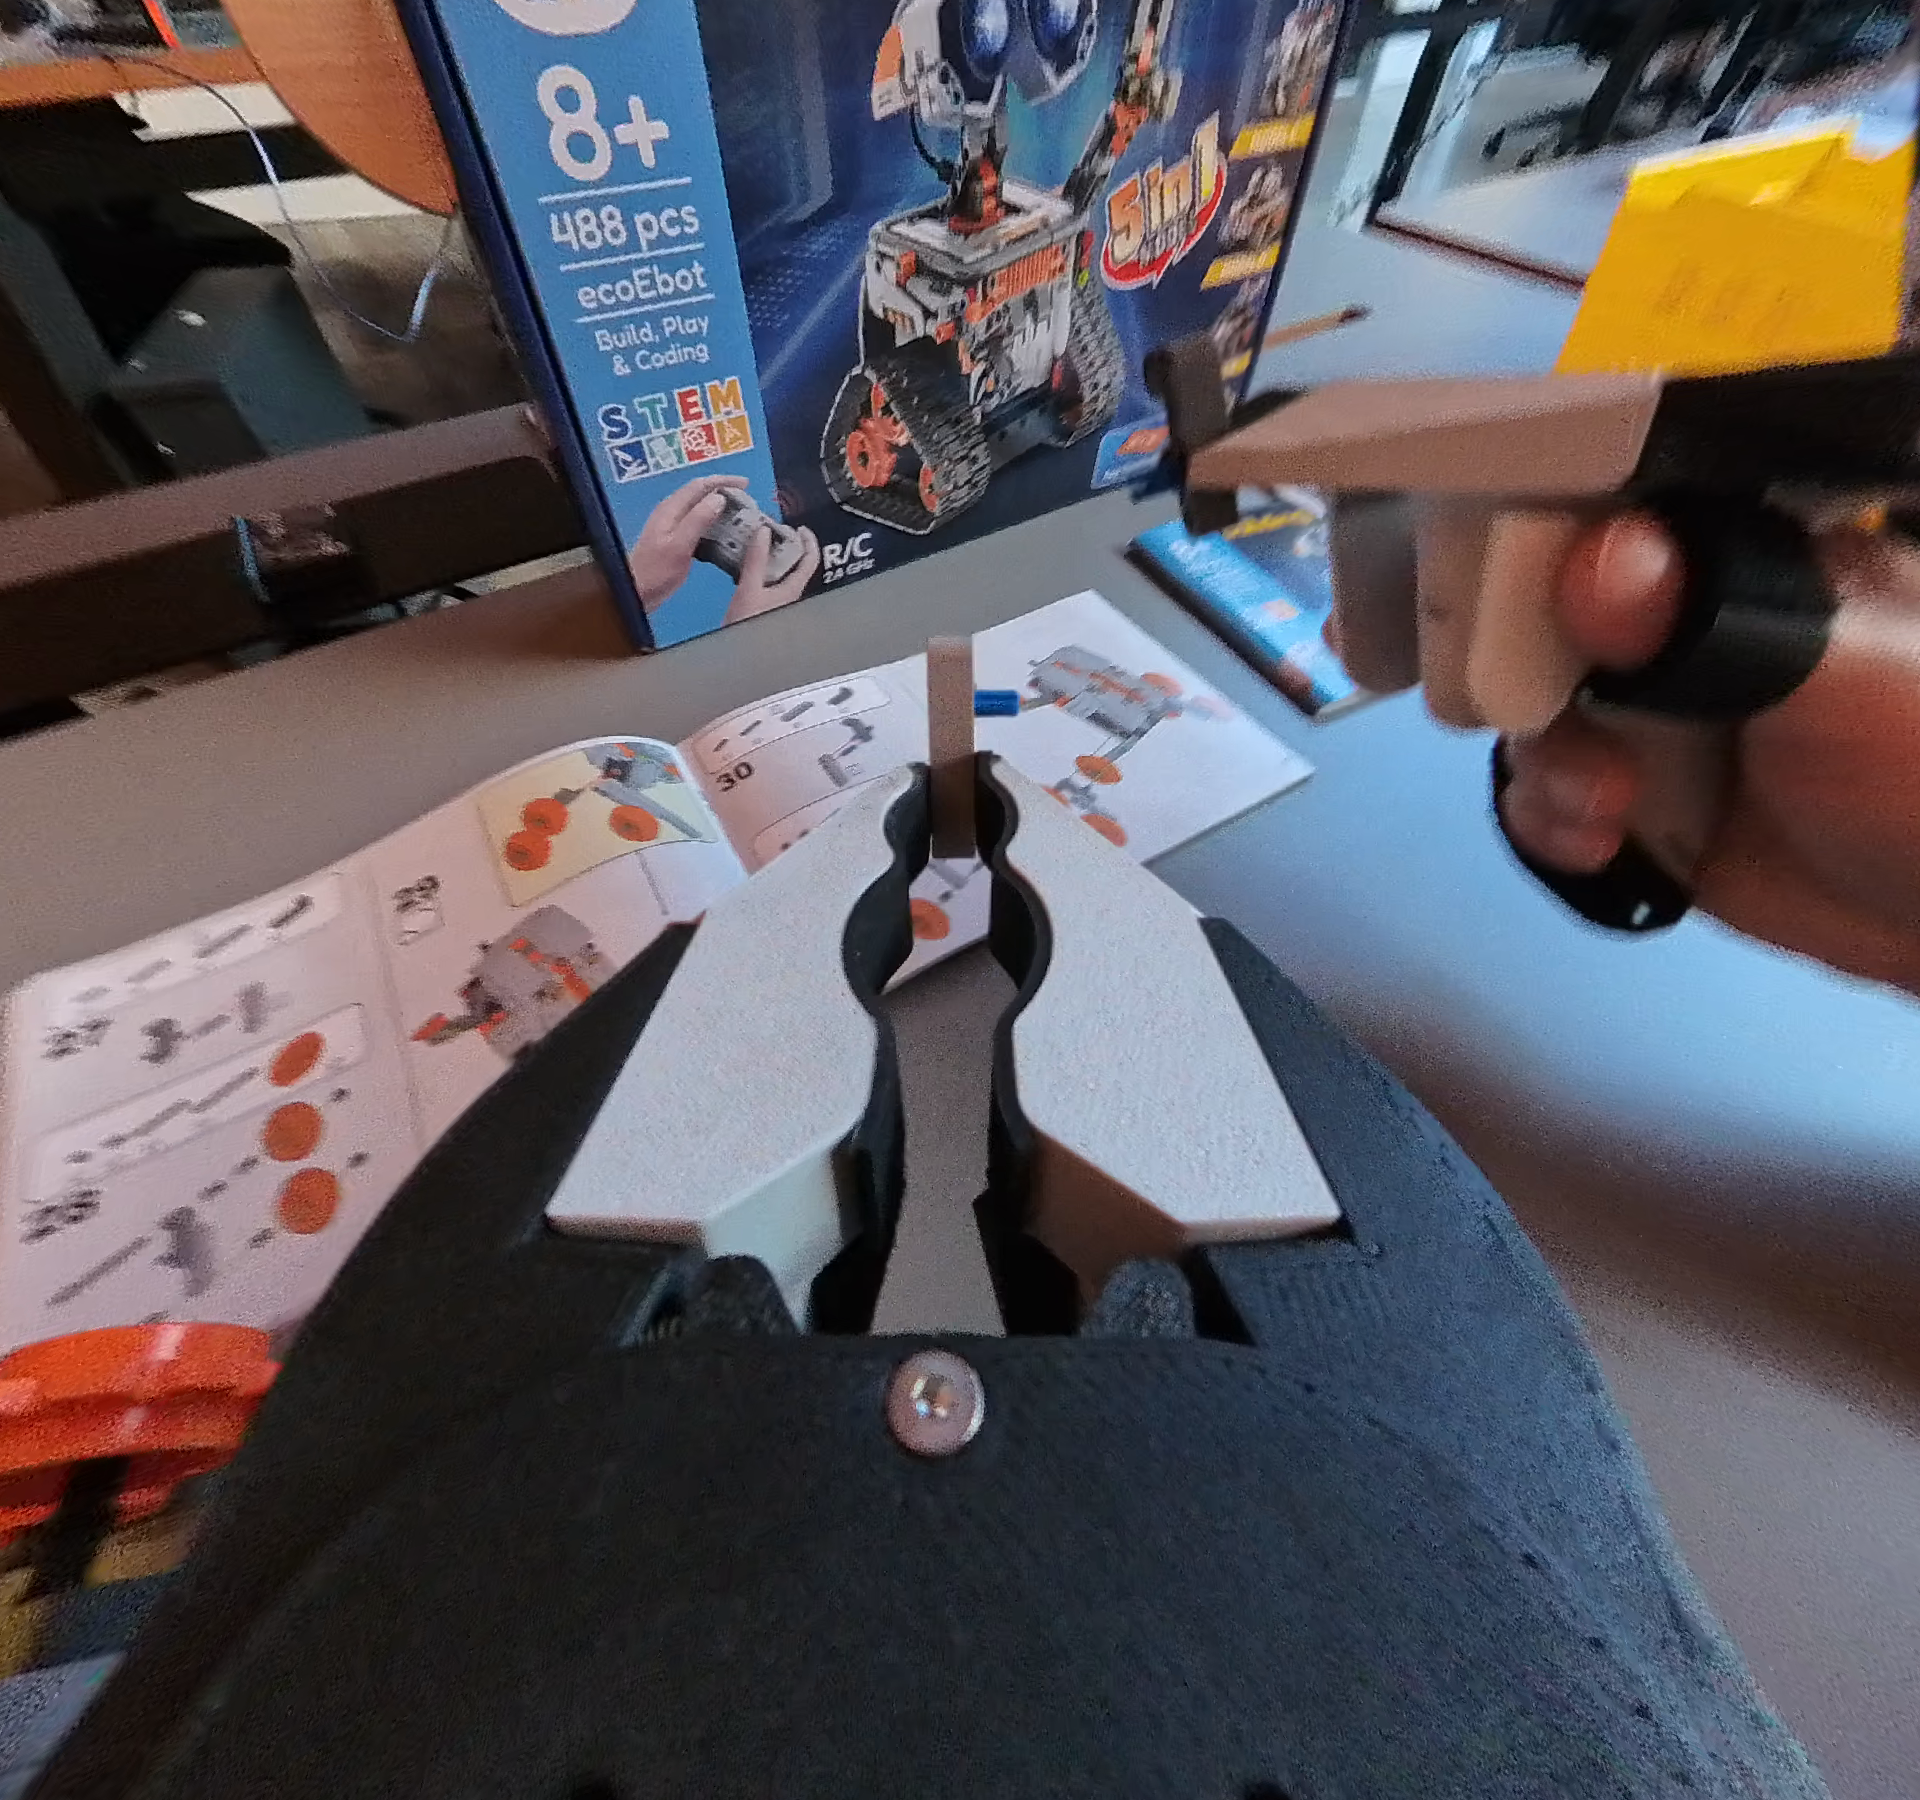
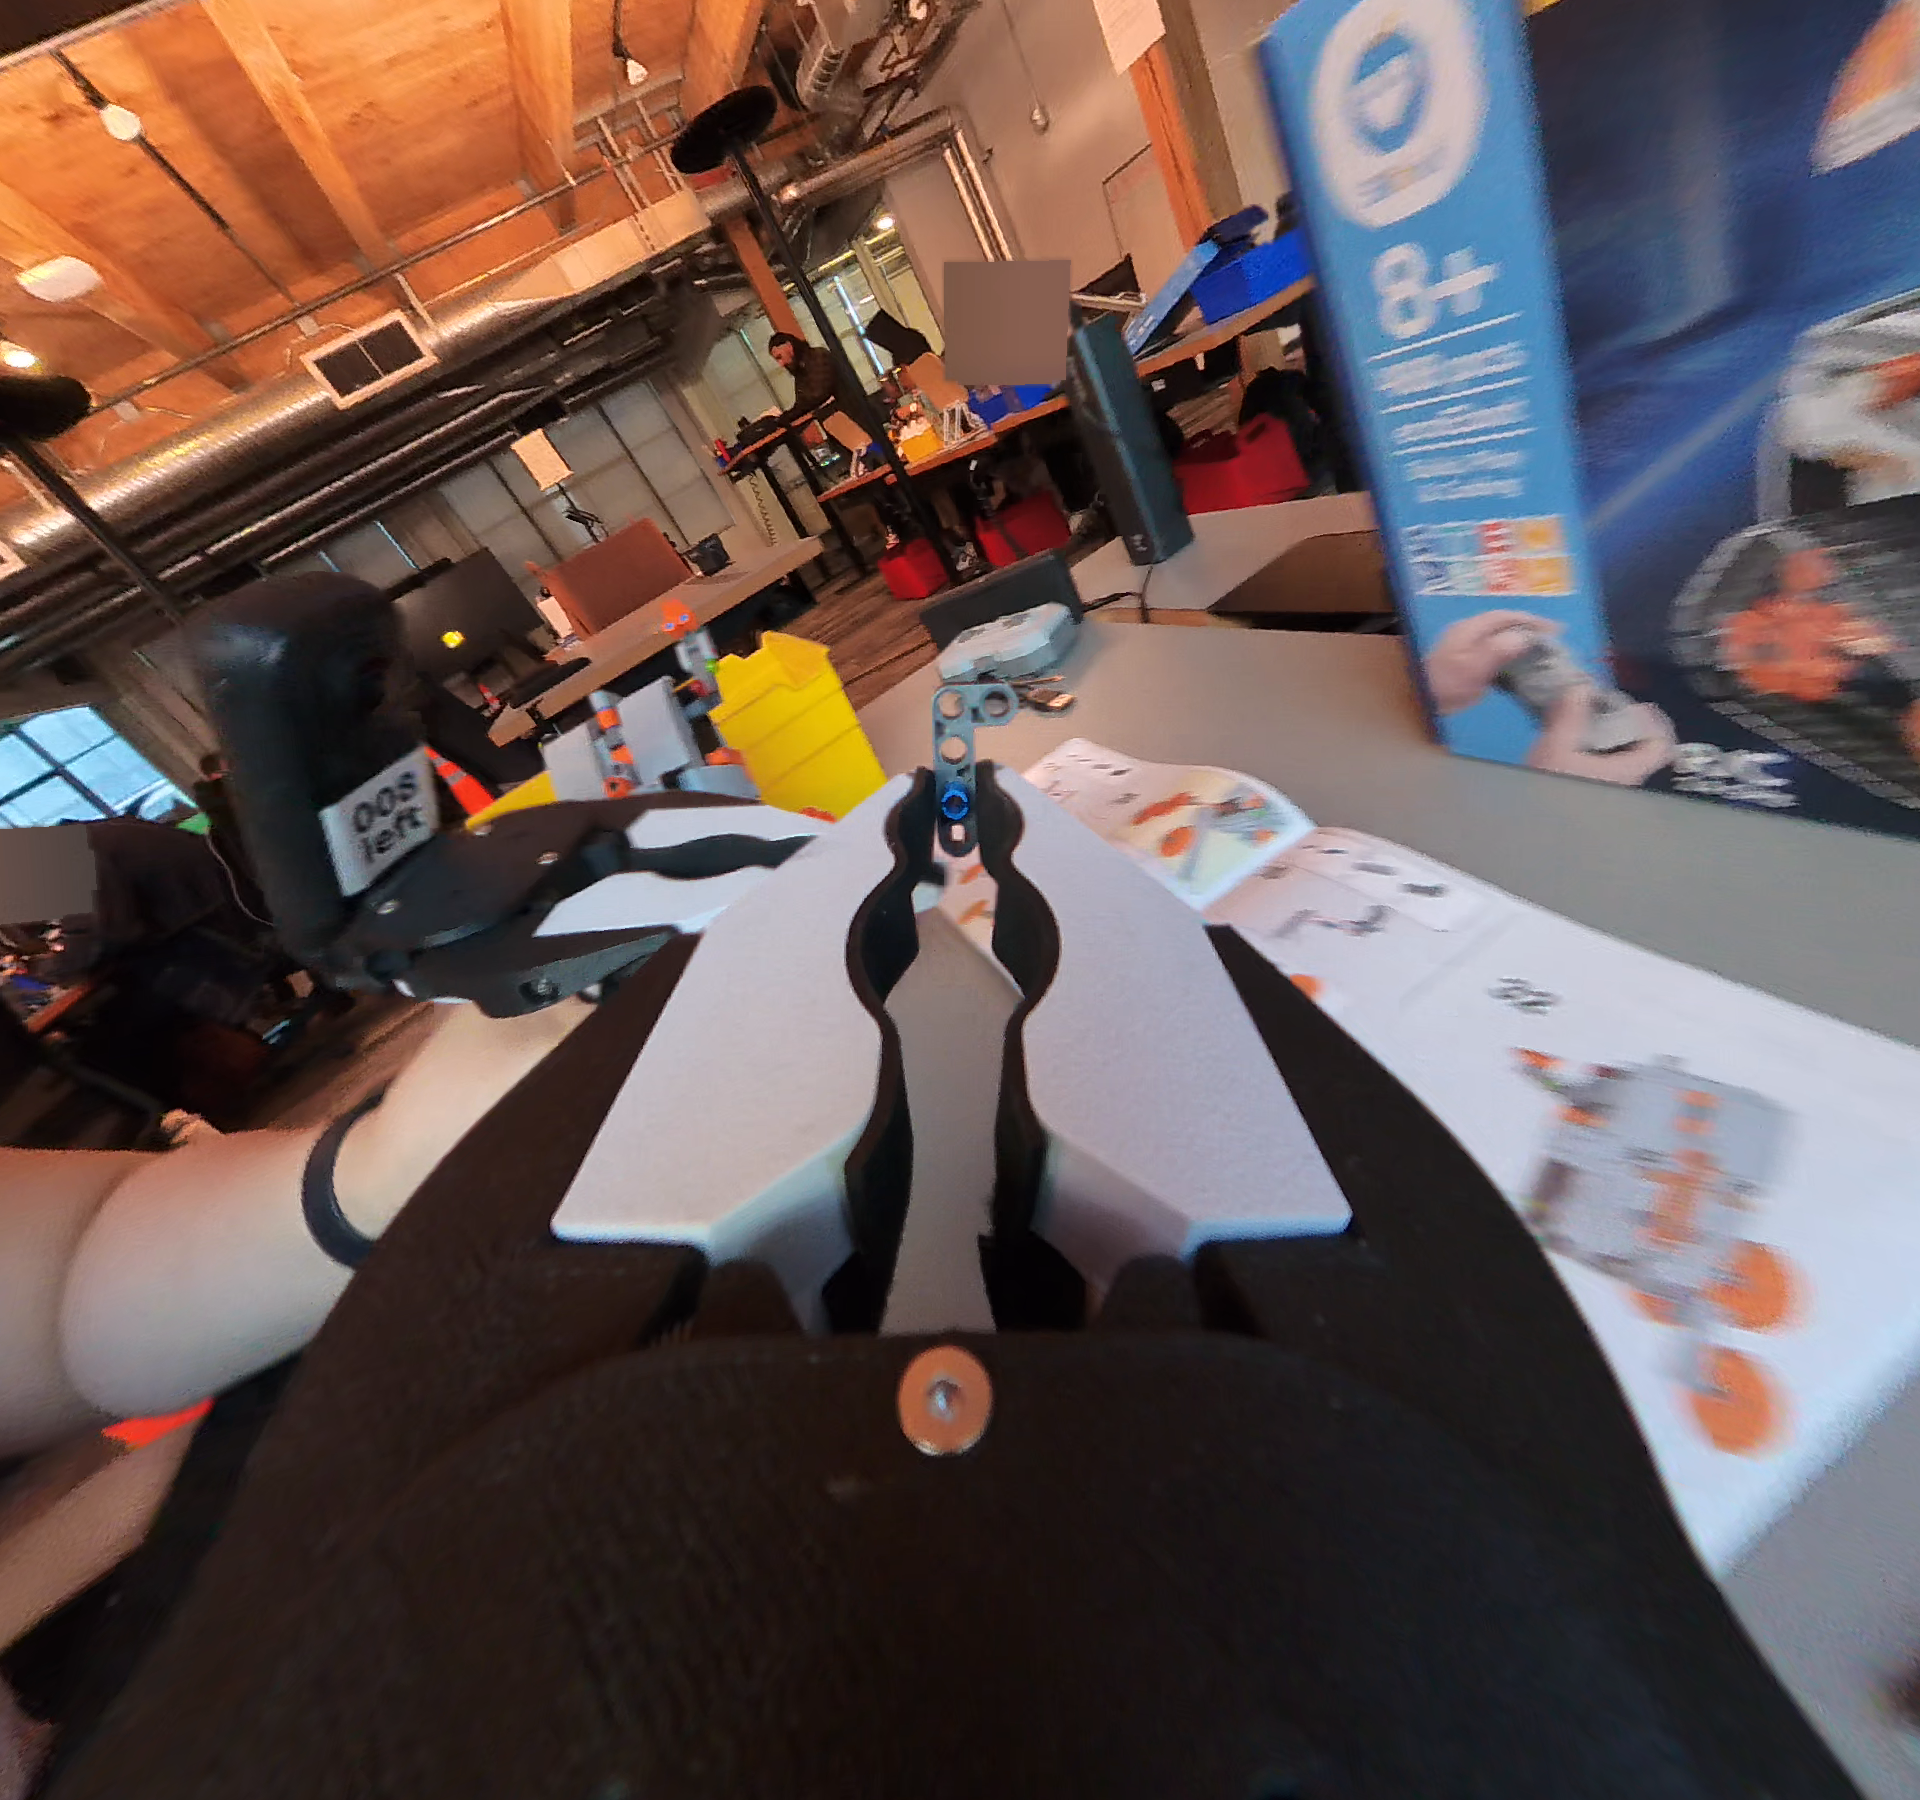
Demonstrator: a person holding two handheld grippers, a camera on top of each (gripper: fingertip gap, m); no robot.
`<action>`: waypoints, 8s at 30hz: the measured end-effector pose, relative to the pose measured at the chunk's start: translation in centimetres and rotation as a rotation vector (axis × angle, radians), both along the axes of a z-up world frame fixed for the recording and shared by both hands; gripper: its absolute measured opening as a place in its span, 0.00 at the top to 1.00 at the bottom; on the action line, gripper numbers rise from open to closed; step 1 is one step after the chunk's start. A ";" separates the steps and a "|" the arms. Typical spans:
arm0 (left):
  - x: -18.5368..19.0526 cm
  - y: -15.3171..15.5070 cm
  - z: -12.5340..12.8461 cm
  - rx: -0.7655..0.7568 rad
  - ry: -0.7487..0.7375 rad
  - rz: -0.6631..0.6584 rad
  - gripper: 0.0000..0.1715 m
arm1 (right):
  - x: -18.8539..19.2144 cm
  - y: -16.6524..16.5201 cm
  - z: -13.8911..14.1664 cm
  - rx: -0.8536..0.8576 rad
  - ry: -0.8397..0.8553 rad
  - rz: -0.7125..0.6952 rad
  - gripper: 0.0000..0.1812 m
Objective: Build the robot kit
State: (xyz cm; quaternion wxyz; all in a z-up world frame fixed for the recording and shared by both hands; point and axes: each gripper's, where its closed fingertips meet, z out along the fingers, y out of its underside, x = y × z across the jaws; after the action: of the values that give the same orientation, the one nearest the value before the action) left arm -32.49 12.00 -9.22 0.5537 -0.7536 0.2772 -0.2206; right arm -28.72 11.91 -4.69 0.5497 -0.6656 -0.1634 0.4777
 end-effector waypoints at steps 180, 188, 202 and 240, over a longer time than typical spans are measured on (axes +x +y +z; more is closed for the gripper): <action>1.7 -0.4 -0.2 0.500 0.431 -0.185 0.96 | -2.3 -0.9 -3.5 -0.314 -0.175 0.244 0.96; 1.9 -0.7 -0.2 0.514 0.450 -0.206 0.96 | -2.2 -1.0 -3.4 -0.352 -0.082 0.270 0.96; 1.3 -1.1 -0.5 0.501 0.456 -0.275 0.95 | -2.7 -1.3 -3.5 -0.379 0.046 0.339 0.97; 0.0 1.1 -0.9 0.268 0.368 -0.027 0.96 | -3.7 0.9 -3.9 -0.319 0.234 0.120 0.96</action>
State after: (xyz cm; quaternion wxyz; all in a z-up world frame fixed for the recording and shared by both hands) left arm -32.51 13.11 -10.10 0.5861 -0.6971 0.4103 -0.0479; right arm -32.43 12.80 -8.57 0.4232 -0.6732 -0.0600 0.6035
